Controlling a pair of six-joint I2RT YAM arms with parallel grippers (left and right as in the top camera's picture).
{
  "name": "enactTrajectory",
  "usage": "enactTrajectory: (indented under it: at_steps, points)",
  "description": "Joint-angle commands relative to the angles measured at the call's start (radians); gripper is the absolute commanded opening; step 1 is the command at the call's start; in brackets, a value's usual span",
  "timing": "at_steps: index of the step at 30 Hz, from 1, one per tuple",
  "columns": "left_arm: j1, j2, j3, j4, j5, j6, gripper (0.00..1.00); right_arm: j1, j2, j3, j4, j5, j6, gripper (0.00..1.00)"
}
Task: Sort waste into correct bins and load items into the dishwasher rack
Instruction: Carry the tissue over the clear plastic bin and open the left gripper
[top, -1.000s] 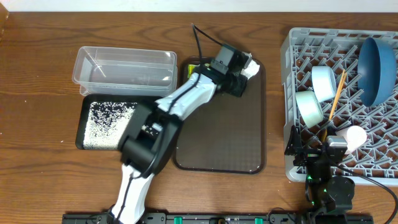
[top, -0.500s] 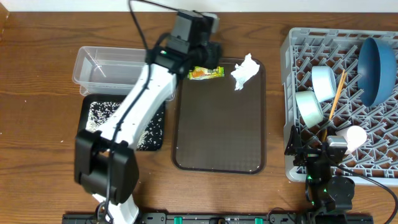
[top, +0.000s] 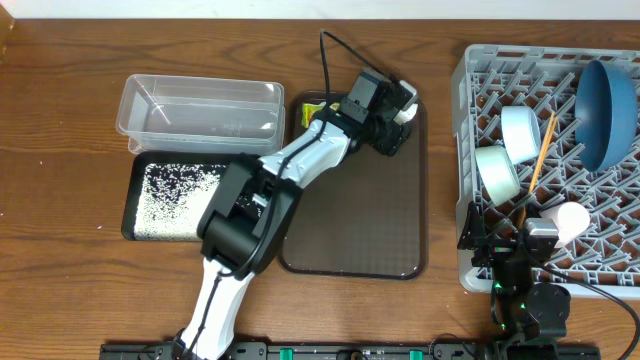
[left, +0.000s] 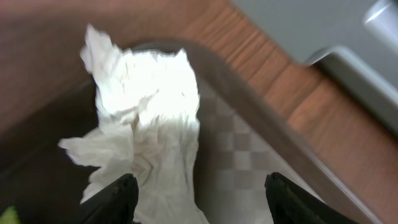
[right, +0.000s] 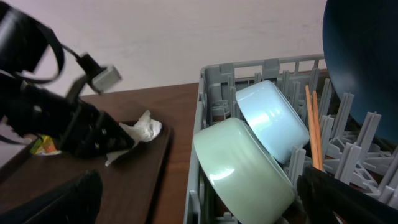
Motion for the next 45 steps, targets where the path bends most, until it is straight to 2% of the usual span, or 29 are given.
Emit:
enactTrajectory:
  at_steps: [1, 2, 4, 5, 6, 8, 13, 18, 23, 26, 31, 34, 35, 36, 37, 39, 41, 43, 45]
  points:
    - [0.003, 0.042, 0.001, 0.015, 0.008, 0.027, 0.66, -0.008, -0.005, -0.001, -0.003, 0.006, -0.006, 0.99]
    - [0.004, 0.052, 0.001, 0.014, 0.008, 0.027, 0.63, -0.008, -0.005, -0.001, -0.003, 0.006, -0.006, 0.99]
    - [0.003, 0.067, 0.001, 0.011, 0.009, 0.027, 0.50, -0.008, -0.005, -0.001, -0.003, 0.006, -0.006, 0.99]
    - [0.003, 0.068, 0.000, 0.006, 0.009, 0.027, 0.40, -0.008, -0.005, -0.001, -0.003, 0.006, -0.006, 0.99]
    - [0.003, 0.068, 0.000, 0.003, 0.009, 0.027, 0.22, -0.008, -0.005, -0.001, -0.003, 0.006, -0.006, 0.99]
    - [0.004, 0.061, 0.001, 0.004, 0.009, 0.007, 0.06, -0.008, -0.005, -0.001, -0.003, 0.006, -0.006, 0.99]
    - [0.025, -0.016, 0.001, -0.021, 0.009, -0.122, 0.06, -0.008, -0.005, -0.001, -0.003, 0.006, -0.006, 0.99]
    - [0.093, -0.202, 0.001, -0.177, 0.007, -0.196, 0.06, -0.008, -0.005, -0.001, -0.003, 0.006, -0.006, 0.99]
    - [0.196, -0.365, 0.001, -0.409, -0.194, -0.369, 0.06, -0.008, -0.005, -0.001, -0.003, 0.006, -0.006, 0.99]
    - [0.270, -0.401, 0.001, -0.531, -0.308, -0.523, 0.06, -0.008, -0.005, -0.001, -0.003, 0.006, -0.006, 0.99]
    - [0.374, -0.381, 0.000, -0.605, -0.306, -0.661, 0.06, -0.008, -0.005, -0.001, -0.003, 0.006, -0.006, 0.99]
    - [0.414, -0.373, 0.000, -0.640, -0.305, -0.748, 0.07, -0.008, -0.005, -0.001, -0.003, 0.006, -0.006, 0.99]
    - [0.425, -0.373, 0.000, -0.651, -0.301, -0.776, 0.15, -0.008, -0.005, -0.001, -0.003, 0.006, -0.006, 0.99]
    - [0.431, -0.374, 0.000, -0.653, -0.289, -0.783, 0.28, -0.008, -0.005, -0.001, -0.003, 0.006, -0.006, 0.99]
    - [0.436, -0.378, 0.001, -0.653, -0.269, -0.782, 0.46, -0.008, -0.005, -0.001, -0.003, 0.006, -0.006, 0.99]
    - [0.438, -0.390, 0.001, -0.653, -0.260, -0.773, 0.64, -0.008, -0.005, -0.001, -0.003, 0.006, -0.006, 0.99]
    - [0.430, -0.410, 0.001, -0.657, -0.260, -0.747, 0.70, -0.008, -0.004, -0.001, -0.003, 0.006, -0.006, 0.99]
    - [0.404, -0.438, 0.001, -0.651, -0.260, -0.696, 0.71, -0.008, -0.004, -0.001, -0.003, 0.006, -0.006, 0.99]
    - [0.358, -0.456, 0.001, -0.628, -0.260, -0.567, 0.71, -0.008, -0.004, -0.001, -0.003, 0.006, -0.006, 0.99]
